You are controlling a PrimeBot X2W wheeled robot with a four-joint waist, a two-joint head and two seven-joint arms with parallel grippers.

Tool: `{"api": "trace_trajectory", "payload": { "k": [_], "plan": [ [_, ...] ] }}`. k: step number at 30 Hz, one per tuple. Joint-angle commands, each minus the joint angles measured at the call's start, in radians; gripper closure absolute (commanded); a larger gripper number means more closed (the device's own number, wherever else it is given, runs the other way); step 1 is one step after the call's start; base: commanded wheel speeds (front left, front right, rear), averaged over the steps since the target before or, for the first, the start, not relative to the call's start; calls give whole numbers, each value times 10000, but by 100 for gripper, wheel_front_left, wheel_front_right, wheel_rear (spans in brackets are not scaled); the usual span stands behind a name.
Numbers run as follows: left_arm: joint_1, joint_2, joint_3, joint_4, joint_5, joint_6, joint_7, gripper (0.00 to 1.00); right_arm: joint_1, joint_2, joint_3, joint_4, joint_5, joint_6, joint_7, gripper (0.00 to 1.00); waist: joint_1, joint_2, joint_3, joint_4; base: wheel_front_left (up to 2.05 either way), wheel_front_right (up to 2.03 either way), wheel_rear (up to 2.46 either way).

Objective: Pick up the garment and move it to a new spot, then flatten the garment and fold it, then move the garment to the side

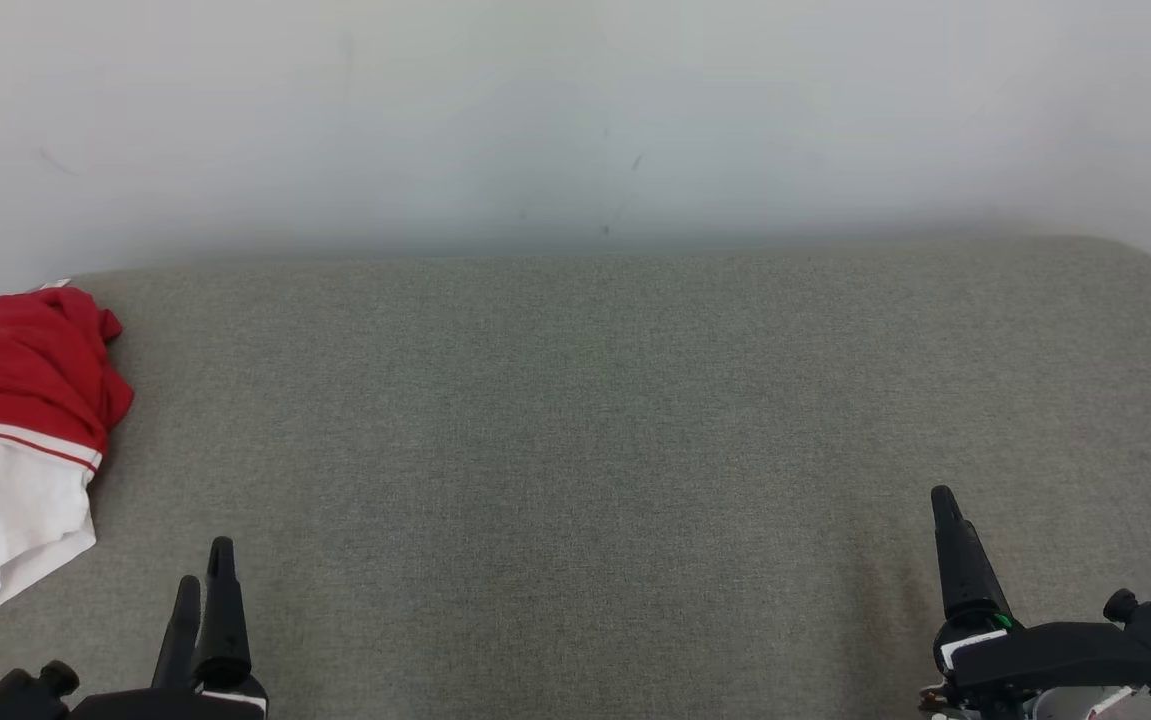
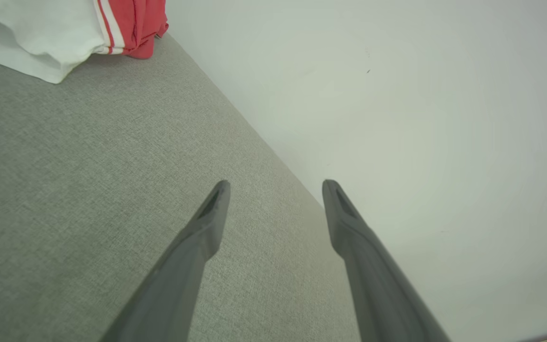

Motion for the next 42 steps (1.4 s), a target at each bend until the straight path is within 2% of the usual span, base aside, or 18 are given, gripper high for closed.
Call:
{"api": "trace_trajectory", "payload": {
  "k": [1,9,22,42],
  "plan": [
    [13,117,-61,-234,596,63,-109,0,-179,-34,68,-158,-562,-6,-120,0,0,0,-3,5,0,0,0],
    [135,311,-232,-438,2051,237,-387,0,-221,-37,242,-189,-2396,-7,-401,0,0,0,-2,14,0,0,0],
    [398,548,-522,-597,3818,477,-836,0,-232,-41,452,-37,-4509,-9,-843,0,0,0,-12,20,0,0,0],
    [509,830,-844,-839,5828,492,-1353,0,-298,-48,726,147,-6560,-13,-1355,0,0,0,-24,107,0,0,0]
  ]
}}
